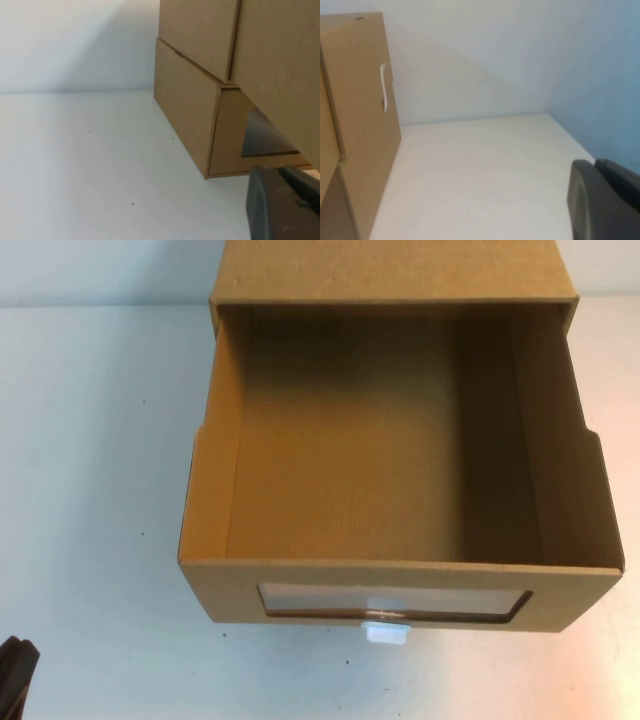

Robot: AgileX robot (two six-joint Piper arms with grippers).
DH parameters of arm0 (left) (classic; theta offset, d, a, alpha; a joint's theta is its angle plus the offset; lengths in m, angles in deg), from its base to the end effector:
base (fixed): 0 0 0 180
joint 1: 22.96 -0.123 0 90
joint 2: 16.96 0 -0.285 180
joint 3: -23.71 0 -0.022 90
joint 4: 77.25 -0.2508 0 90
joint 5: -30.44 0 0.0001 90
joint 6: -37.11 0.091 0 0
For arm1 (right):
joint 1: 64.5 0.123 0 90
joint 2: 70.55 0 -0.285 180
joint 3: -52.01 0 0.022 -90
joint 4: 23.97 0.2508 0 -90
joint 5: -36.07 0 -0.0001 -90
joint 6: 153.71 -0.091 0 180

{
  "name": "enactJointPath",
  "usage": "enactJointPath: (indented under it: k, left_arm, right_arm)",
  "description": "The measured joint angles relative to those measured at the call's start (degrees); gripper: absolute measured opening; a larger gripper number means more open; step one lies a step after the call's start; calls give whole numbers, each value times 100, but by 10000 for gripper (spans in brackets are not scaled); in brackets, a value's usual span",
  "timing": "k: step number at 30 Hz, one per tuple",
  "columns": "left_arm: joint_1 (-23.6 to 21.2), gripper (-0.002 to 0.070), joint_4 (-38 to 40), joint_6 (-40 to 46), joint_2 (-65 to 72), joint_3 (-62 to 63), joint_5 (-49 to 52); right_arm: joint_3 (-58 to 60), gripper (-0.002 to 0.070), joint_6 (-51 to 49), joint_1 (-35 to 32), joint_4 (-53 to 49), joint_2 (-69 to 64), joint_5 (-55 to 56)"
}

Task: Open the shoe box
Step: 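Pull the top drawer of the cardboard box fully open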

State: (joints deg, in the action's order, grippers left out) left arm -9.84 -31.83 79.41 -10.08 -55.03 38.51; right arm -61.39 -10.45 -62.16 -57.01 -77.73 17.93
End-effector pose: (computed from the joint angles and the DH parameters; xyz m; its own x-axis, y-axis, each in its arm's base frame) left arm 0.0524 -0.0216 0.1961 -0.0381 -0.0416 -0.9984 0.3217 0.9454 -0.0517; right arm 0.0422 -0.0138 0.2511 0.0263 0.0874 -0.9958 0.1275 0.9877 0.0901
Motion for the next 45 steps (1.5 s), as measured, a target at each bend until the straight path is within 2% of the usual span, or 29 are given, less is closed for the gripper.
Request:
enactJointPath:
  k: [8,10,15,19,23,30,45]
  left_arm:
    - [0,-5,0,0,0,0,0]
    - [0,-5,0,0,0,0,0]
    - [0,-5,0,0,0,0,0]
    - [0,-6,0,0,0,0,0]
    - [0,-5,0,0,0,0,0]
    - [0,-5,0,0,0,0,0]
    - [0,-5,0,0,0,0,0]
  right_arm:
    - [58,-14,13,0,258,23,173]
    - [112,-14,285,0,556,23,329]
    - [397,-13,3135,0,3225,23,498]
    - [925,-14,4016,0,4084,23,628]
    - [1193,-14,4156,-2,4120,23,555]
    - [1193,-13,4194,-2,4073,23,-236]
    - [1193,-13,4217,-2,4060,23,-271]
